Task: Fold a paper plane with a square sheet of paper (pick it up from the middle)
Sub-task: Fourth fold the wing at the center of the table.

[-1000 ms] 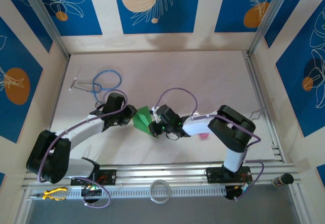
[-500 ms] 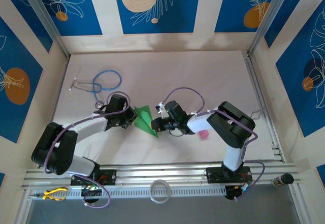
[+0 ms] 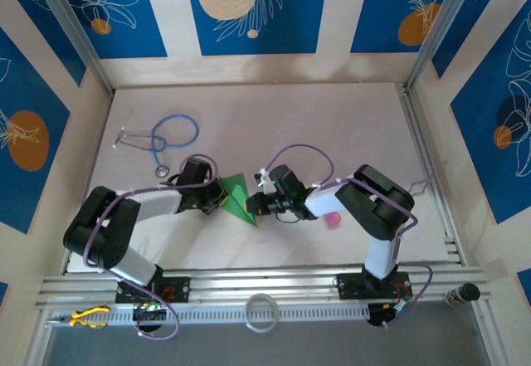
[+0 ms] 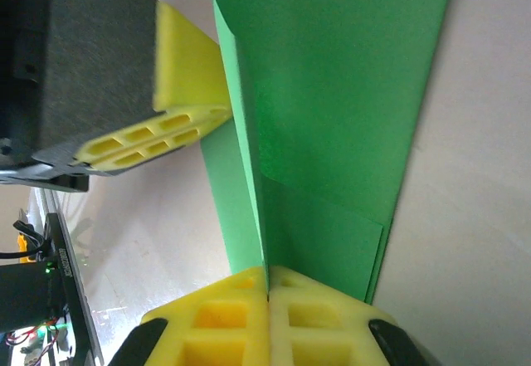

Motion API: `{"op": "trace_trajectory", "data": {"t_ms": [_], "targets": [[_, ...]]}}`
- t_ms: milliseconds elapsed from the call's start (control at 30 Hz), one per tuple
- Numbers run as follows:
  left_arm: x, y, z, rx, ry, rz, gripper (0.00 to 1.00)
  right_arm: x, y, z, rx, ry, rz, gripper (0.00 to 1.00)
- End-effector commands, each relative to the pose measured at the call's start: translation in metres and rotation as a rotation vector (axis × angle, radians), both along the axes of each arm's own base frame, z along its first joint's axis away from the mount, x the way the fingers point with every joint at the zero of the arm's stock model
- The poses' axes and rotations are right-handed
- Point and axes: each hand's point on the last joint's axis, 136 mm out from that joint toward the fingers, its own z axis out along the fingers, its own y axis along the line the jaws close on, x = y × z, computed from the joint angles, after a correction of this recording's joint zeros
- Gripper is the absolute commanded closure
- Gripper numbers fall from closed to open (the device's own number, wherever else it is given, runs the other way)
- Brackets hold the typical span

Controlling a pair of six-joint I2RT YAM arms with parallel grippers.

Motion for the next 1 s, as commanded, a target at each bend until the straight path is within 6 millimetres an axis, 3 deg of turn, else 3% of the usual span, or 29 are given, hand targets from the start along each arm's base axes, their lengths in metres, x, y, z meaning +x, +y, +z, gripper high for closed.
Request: {"op": "trace_trajectory", "data": {"t_ms": [0,333,667,967], "targets": [[-0.008,0.004,-0.011,-0.007,0.029,0.016,0.95,-0.003,-0.005,-0.008,-0.008,0.033,-0.011,0.96],[-0.021,0.02,-0.015,0.036,0.038,0.06,0.96,-0.003,-0.006,-0.004,-0.004,0.066,-0.034,0.95],[-0.016,0.017,-0.012,0.037,0.028,0.043,0.96,-0.006,-0.005,-0.012,-0.035,0.105,-0.011,0.95],[-0.008,0.015,0.003,0.057,-0.021,0.003,0.92,-0.005,-0.007,-0.017,-0.04,0.158,-0.015,0.95]]}}
